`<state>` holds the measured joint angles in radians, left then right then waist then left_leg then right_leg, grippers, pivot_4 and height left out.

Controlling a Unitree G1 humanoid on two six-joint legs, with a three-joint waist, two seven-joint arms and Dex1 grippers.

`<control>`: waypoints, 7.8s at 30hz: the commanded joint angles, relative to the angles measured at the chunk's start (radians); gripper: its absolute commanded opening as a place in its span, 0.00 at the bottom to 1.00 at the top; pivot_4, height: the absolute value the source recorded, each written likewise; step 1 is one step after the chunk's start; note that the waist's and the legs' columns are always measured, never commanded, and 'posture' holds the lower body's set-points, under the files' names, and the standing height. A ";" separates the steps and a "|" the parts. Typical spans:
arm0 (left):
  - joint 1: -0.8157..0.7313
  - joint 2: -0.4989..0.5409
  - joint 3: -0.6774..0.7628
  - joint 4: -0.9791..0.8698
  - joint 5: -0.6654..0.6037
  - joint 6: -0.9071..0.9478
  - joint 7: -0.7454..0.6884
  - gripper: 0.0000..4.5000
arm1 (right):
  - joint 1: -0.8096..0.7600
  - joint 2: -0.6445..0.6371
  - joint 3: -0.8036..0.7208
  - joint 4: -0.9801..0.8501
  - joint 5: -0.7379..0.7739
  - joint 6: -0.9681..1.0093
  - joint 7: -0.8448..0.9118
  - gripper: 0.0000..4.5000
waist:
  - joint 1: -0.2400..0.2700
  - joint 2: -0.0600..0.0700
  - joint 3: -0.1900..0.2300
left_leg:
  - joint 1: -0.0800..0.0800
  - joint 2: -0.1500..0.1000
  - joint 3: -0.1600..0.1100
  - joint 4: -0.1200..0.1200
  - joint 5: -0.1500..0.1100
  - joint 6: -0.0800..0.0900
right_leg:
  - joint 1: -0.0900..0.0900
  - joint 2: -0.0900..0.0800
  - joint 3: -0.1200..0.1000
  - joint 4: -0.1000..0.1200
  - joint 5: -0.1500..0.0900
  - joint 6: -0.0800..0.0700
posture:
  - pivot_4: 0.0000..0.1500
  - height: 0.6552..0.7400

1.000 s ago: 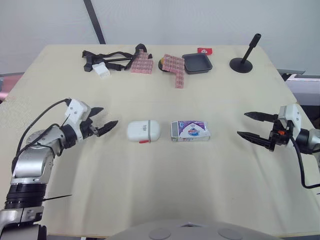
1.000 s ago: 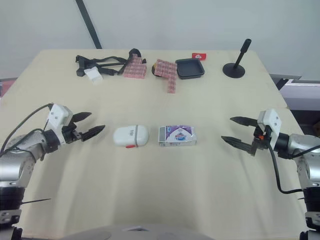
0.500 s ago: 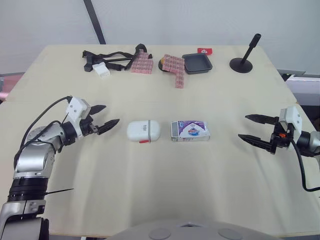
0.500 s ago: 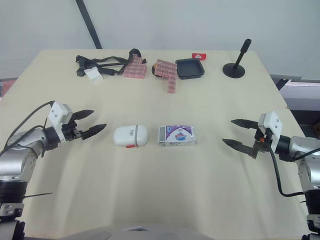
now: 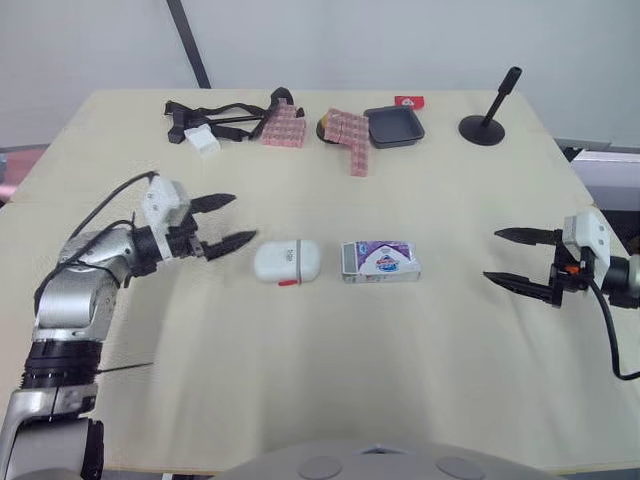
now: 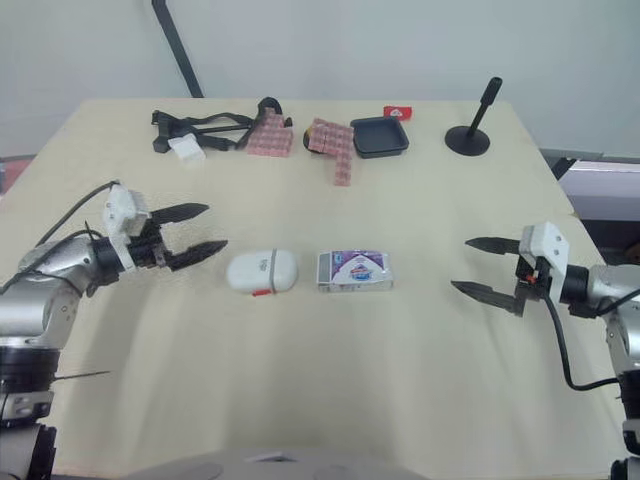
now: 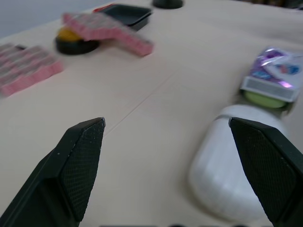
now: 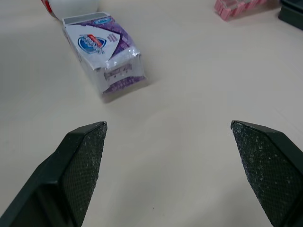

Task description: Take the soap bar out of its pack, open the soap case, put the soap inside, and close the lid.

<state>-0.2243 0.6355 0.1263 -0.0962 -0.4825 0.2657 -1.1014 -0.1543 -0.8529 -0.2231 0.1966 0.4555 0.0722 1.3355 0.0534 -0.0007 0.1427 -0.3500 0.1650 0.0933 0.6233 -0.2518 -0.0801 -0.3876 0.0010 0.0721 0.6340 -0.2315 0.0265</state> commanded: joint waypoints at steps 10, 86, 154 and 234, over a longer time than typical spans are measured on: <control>0.361 -0.050 0.016 -0.328 -0.077 0.023 0.093 1.00 | -0.159 -0.063 0.194 -0.109 -0.078 0.059 0.117 1.00 | 0.003 0.001 0.000 | -0.003 0.002 0.000 0.001 0.000 0.000 | -0.001 0.000 -0.004 0.000 -0.001 -0.001 | 1.00 1.00; 0.379 -0.035 -0.041 -0.357 -0.105 0.003 0.129 1.00 | -0.399 0.245 0.429 0.186 -0.289 -0.129 0.057 0.55 | -0.001 0.001 -0.001 | -0.009 0.001 0.000 0.008 0.003 -0.001 | -0.009 0.000 -0.005 0.012 -0.002 -0.003 | 1.00 1.00; 0.367 -0.014 -0.063 -0.346 -0.098 0.013 0.128 1.00 | -0.175 -0.108 0.253 -0.128 -0.245 -0.042 0.020 0.32 | -0.004 0.001 -0.001 | -0.008 0.002 0.000 0.009 0.003 -0.001 | -0.008 0.000 -0.005 0.012 -0.002 -0.003 | 1.00 1.00; 0.367 -0.040 -0.101 -0.393 -0.141 -0.043 0.061 1.00 | 0.027 0.497 -0.242 -0.609 -0.105 0.955 -1.260 0.32 | 0.000 0.012 -0.008 | 0.010 -0.002 0.001 -0.018 0.011 -0.013 | 0.002 0.000 -0.006 -0.001 -0.002 -0.003 | 1.00 1.00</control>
<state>0.1474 0.5946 0.0196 -0.4617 -0.6259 0.2410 -1.0415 -0.1257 -0.3489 -0.4524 -0.3981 0.3590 1.0542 0.0747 0.0532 0.0117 0.1349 -0.3404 0.1632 0.0941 0.6048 -0.2406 -0.0928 -0.3855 0.0009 0.0658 0.6333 -0.2333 0.0239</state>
